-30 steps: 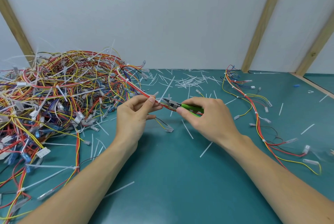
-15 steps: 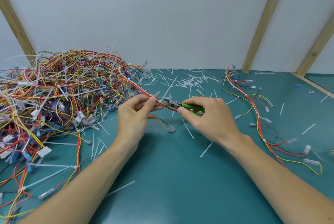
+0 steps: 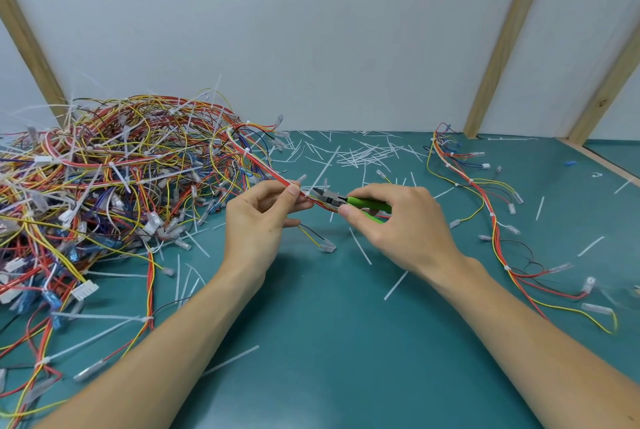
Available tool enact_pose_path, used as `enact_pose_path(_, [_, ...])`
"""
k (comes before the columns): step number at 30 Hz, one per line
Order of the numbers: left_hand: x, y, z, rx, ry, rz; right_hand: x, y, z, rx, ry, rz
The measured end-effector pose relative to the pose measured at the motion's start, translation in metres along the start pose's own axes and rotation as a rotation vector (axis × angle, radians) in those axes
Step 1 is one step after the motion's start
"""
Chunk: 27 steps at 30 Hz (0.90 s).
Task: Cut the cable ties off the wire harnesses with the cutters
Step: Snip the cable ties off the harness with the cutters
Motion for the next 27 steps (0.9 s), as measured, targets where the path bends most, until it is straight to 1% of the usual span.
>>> enact_pose_path(11, [0.004,0.0014,0.0024,-0.001,-0.024,-0.021,0.0022,-0.0012,0.0005,0.004,-0.026,0.006])
enact_pose_path(19, [0.0047,0.0006,0.0034,-0.003,-0.033,-0.025,0.0012,-0.0028,0.0004,-0.004,-0.043,0.058])
enact_pose_path(27, [0.0061,0.0019,0.0035,0.008,-0.038,-0.029,-0.0004,-0.0068,-0.0006,-0.012,-0.047,0.046])
Point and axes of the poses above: each hand's wrist, its own z-axis away from the middle knuckle, its own x-axis out of the palm, y = z × x, the point moved 10 cm from there along -z, towards the middle knuckle, and after that the axes turned 8 degrees about -z, right-handed, at the moved point
